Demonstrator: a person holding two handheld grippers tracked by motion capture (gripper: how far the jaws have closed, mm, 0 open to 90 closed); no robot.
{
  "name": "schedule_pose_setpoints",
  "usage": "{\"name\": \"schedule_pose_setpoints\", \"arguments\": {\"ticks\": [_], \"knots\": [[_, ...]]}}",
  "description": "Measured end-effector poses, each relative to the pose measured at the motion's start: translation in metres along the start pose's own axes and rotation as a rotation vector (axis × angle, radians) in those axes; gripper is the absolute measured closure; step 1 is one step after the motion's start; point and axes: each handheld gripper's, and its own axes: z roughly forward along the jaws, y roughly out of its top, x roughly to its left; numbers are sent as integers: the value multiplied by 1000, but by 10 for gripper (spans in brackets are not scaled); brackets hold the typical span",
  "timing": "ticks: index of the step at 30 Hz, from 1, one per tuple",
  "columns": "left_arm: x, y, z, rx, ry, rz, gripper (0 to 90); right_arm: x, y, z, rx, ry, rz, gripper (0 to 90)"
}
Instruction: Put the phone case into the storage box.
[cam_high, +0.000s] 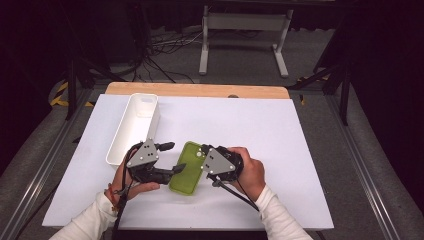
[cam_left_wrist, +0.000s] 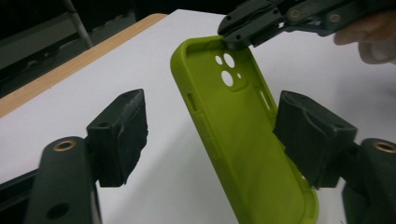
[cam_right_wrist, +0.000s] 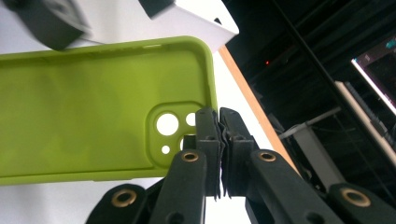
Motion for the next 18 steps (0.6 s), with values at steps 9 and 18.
{"name": "schedule_pose_setpoints", "arguments": {"ticks": [9, 18], "knots": [[11, 2, 2, 10, -2, -55, 409, 10, 4, 0, -15, -40, -60, 873], [16, 4, 8, 22, -45, -78, 478, 14, 5, -1, -39, -49, -92, 873]]}}
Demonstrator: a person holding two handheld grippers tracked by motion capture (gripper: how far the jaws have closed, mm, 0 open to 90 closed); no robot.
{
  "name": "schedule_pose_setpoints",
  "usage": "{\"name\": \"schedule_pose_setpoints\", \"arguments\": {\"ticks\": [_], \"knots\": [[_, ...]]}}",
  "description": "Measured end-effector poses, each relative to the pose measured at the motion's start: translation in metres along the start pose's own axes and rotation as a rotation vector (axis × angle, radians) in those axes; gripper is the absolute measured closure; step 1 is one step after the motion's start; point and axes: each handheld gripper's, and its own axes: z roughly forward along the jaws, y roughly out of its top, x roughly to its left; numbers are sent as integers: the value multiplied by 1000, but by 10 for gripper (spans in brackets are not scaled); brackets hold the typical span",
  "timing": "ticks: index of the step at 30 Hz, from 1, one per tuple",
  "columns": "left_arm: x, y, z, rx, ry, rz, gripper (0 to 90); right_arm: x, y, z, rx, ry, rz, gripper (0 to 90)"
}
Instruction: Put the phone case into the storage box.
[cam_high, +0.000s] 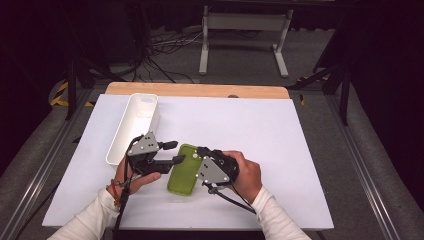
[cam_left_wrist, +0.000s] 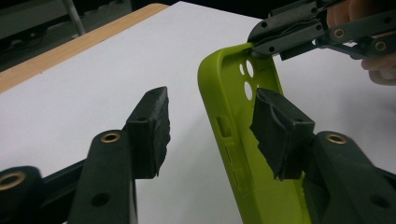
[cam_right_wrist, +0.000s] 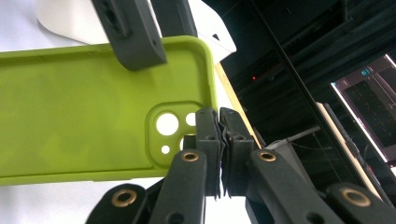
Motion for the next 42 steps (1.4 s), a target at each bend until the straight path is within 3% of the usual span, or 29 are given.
{"name": "schedule_pose_setpoints", "arguments": {"ticks": [5, 12, 16, 23, 29, 32, 35, 42], "knots": [[1, 3, 2, 4, -28, 0, 562, 2, 1, -1, -21, -6, -12, 873], [2, 4, 2, 14, -37, 6, 597, 3, 2, -1, -35, -3, -23, 871], [1, 4, 1, 12, -45, 12, 689, 5, 2, 0, -34, -6, -43, 871], [-1, 6, -4, -7, -17, 26, 765, 5, 2, 0, -36, -7, -45, 861], [-4, 6, -7, -21, 6, 42, 784, 5, 3, -1, -46, 2, -15, 849], [-5, 7, -8, -32, 13, 43, 785, 3, 3, -2, -58, 8, 12, 830], [-4, 7, -10, -36, 28, 47, 785, -1, 2, -3, -81, 12, 80, 764], [-2, 6, -15, -60, 45, 27, 785, -14, -6, -12, -134, 81, 262, 637]]}}
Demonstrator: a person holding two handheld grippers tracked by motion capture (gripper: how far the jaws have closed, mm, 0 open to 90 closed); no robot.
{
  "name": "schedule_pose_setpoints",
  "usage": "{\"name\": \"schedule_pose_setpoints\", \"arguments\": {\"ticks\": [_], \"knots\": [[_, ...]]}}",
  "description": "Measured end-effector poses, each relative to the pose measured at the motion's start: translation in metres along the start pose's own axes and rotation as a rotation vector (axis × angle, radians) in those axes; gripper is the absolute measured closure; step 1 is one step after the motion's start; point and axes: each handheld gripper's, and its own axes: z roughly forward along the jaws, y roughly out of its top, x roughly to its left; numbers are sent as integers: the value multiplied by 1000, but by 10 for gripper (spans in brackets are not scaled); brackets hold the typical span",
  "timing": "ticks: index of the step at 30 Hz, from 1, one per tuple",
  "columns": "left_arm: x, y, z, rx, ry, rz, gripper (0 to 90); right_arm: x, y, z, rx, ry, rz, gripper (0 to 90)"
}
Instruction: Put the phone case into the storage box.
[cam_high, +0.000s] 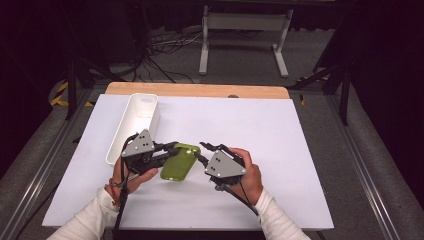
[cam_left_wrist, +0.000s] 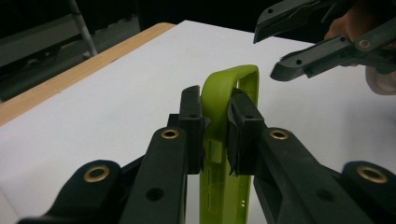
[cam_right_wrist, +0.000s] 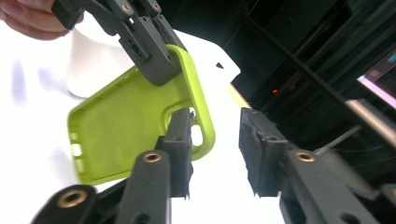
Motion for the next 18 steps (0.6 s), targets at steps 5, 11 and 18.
{"name": "schedule_pose_setpoints", "arguments": {"ticks": [5, 11, 18], "knots": [[2, 0, -4, -12, 11, -3, 785, -3, -4, -5, -1, 12, 46, 590], [3, 0, -9, -22, 17, 5, 785, -4, -10, -8, 10, 11, 87, 498], [2, 0, -11, -29, 20, 10, 785, -7, -24, -17, 28, -10, 142, 401]]}}
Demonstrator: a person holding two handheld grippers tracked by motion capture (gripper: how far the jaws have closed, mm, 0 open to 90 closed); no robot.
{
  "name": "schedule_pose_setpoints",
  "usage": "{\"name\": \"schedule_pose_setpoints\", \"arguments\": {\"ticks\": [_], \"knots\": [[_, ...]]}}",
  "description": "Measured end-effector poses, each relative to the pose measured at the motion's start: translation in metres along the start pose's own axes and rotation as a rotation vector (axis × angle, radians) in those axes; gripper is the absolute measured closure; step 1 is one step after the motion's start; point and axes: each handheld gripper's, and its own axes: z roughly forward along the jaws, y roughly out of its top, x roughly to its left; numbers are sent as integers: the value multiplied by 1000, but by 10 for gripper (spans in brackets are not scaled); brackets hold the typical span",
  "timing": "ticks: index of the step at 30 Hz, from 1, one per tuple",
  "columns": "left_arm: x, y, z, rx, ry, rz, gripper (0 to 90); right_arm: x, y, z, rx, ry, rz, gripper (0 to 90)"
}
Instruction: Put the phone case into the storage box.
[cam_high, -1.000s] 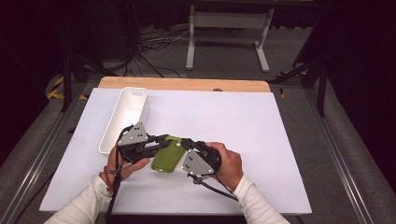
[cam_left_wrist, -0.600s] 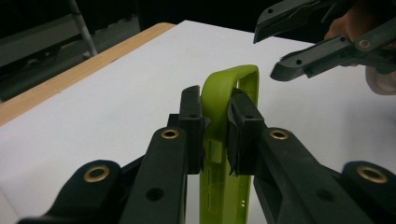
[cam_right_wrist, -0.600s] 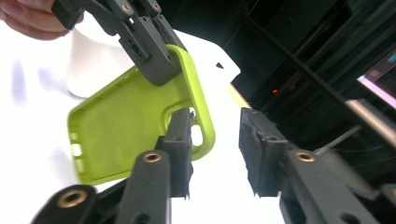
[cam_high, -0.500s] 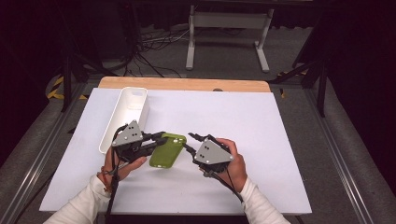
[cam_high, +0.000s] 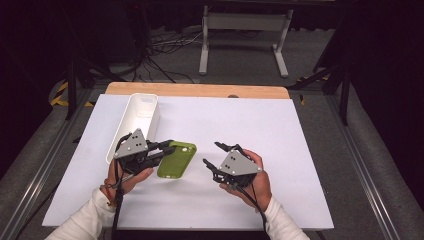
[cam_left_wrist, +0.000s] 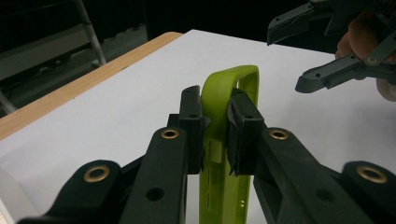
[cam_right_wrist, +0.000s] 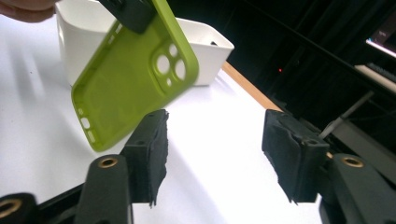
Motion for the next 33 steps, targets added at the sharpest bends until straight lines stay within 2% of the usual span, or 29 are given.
{"name": "schedule_pose_setpoints", "arguments": {"ticks": [3, 13, 16, 21, 23, 25, 33], "knots": [[0, 0, 0, -4, -3, -9, 785, -3, -8, -3, 6, -6, 24, 375], [2, 1, -4, -11, 0, 1, 785, -12, -30, -15, 11, -42, 86, 307], [2, 1, -6, -32, 2, -13, 785, -13, -37, -19, 25, -49, 98, 287], [4, 1, -9, -41, 7, -11, 785, -14, -47, -27, 25, -60, 136, 259], [5, 1, -11, -45, 6, -17, 785, -15, -53, -30, 34, -62, 150, 253], [5, 1, -12, -51, 13, -15, 785, -15, -61, -34, 68, -95, 164, 230], [8, 2, -18, -77, 18, -26, 785, -13, -73, -43, 100, -110, 171, 228]]}}
